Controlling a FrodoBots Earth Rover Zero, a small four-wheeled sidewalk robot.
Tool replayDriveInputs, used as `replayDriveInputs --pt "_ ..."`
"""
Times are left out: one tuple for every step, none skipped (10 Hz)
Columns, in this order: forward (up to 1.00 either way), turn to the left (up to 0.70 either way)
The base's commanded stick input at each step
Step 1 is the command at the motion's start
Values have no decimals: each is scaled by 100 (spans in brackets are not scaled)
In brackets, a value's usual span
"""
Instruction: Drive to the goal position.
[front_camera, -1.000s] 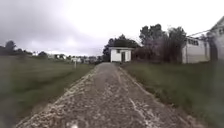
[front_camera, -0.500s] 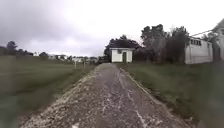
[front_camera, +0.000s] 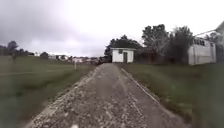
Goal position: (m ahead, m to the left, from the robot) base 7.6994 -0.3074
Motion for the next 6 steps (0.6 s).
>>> replayDriveInputs --pt "85 -11" --pt "85 -6" --pt "85 -2" --pt "85 0" --pt "85 0" --pt "85 0"
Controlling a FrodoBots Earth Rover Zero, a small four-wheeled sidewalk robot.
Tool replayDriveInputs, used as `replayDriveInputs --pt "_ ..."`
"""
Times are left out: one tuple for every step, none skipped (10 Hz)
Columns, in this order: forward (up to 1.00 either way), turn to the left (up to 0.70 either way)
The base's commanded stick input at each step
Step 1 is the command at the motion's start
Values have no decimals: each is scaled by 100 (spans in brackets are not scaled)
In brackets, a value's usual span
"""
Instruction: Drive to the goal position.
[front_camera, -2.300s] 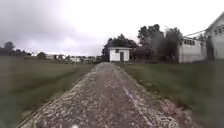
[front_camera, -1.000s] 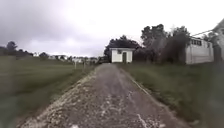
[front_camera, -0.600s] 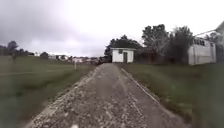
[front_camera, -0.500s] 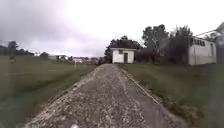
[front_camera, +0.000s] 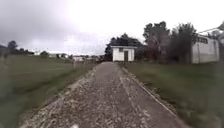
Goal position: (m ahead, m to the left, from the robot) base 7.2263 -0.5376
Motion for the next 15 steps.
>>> replayDriveInputs --pt "85 0" --pt "85 0" --pt "85 0" --pt "85 0" --pt "85 0" --pt "85 0" --pt "85 0" --pt "85 0" --pt "85 0" --pt "85 0" --pt "85 0" --pt "85 0" --pt "85 0" --pt "85 0" --pt "85 0"
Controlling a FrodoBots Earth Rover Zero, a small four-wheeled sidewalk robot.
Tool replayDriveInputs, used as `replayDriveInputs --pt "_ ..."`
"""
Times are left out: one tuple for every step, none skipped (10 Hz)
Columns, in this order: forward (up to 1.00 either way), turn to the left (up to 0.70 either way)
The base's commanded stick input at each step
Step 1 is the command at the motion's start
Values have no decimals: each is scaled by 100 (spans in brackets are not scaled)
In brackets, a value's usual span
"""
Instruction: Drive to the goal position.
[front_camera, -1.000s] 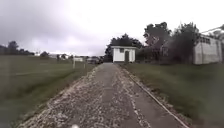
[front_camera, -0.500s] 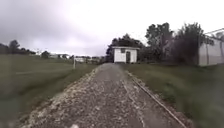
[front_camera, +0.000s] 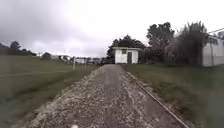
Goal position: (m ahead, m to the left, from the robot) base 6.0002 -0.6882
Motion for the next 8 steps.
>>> replayDriveInputs --pt "85 0" --pt "85 4" --pt "85 7" --pt "85 9" --pt "85 7" --pt "85 4" --pt "85 1" --pt "85 0"
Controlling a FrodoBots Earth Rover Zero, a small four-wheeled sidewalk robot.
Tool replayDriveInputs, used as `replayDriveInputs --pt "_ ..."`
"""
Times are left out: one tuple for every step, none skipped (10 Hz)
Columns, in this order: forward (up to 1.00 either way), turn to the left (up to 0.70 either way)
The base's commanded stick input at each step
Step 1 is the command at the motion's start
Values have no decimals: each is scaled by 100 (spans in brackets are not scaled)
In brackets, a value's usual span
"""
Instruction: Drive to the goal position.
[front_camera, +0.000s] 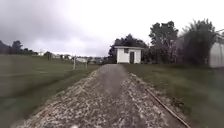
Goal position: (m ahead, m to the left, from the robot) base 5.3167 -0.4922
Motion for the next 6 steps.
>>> replayDriveInputs --pt "85 0" --pt "85 0" --pt "85 0" --pt "85 0" --pt "85 0" --pt "85 0"
